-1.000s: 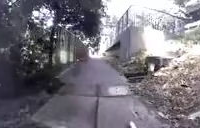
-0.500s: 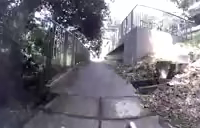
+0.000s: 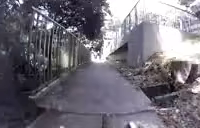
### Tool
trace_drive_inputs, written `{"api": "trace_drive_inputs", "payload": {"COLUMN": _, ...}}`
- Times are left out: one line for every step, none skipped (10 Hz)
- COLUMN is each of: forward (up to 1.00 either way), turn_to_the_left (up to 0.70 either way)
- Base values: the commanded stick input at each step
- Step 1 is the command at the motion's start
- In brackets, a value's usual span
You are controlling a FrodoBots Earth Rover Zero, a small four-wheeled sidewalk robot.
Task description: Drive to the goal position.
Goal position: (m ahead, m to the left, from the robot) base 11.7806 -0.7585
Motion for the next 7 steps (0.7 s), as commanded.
{"api": "trace_drive_inputs", "payload": {"forward": 0.98, "turn_to_the_left": 0.00}}
{"api": "trace_drive_inputs", "payload": {"forward": 0.98, "turn_to_the_left": 0.00}}
{"api": "trace_drive_inputs", "payload": {"forward": 0.99, "turn_to_the_left": 0.00}}
{"api": "trace_drive_inputs", "payload": {"forward": 0.99, "turn_to_the_left": 0.00}}
{"api": "trace_drive_inputs", "payload": {"forward": 0.99, "turn_to_the_left": 0.00}}
{"api": "trace_drive_inputs", "payload": {"forward": 0.99, "turn_to_the_left": 0.00}}
{"api": "trace_drive_inputs", "payload": {"forward": 0.99, "turn_to_the_left": 0.00}}
